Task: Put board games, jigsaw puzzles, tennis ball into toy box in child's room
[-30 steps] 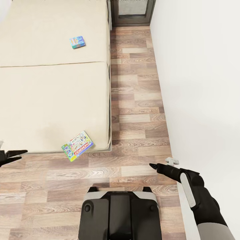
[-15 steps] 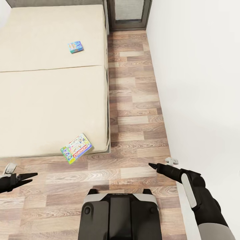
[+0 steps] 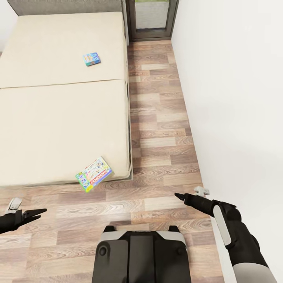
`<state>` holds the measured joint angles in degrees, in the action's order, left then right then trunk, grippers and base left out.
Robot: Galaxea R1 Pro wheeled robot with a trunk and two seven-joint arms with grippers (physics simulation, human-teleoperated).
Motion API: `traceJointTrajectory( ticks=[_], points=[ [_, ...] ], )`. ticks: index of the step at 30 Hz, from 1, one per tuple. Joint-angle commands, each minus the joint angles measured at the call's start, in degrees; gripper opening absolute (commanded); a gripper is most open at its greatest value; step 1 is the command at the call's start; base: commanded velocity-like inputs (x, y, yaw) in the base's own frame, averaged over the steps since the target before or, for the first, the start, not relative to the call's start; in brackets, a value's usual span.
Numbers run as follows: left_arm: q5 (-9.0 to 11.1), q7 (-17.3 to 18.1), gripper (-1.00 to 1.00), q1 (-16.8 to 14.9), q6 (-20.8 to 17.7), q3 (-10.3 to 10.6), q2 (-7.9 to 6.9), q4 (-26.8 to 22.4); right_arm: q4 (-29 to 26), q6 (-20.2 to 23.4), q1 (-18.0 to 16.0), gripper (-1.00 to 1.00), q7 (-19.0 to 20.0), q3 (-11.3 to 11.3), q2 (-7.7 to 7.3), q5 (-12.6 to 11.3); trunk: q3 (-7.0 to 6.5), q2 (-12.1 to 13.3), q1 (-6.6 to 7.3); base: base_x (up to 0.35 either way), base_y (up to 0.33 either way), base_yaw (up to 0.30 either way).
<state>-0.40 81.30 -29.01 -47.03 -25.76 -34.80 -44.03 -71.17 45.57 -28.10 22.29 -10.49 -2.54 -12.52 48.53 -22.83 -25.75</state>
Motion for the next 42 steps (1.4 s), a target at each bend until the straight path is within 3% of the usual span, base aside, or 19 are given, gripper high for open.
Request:
traceJointTrajectory(
  ticks=[1, 42],
  points=[
    [-0.1, 0.2, 1.00, 0.0, -0.5, -0.1, 0.01, 0.0, 0.0, 0.3, 0.0, 1.00, 0.2, -0.1, 0.04, 0.0, -0.04, -0.1, -0.04, -0.007, 0.009, -0.001],
    [-0.1, 0.0, 1.00, 0.0, -0.2, 0.0, 0.26, 0.1, 0.4, -0.2, 0.0, 1.00, 0.4, 0.2, 0.70, 0.0, -3.91, -0.1, -0.04, -0.027, 0.024, 0.000]
  ],
)
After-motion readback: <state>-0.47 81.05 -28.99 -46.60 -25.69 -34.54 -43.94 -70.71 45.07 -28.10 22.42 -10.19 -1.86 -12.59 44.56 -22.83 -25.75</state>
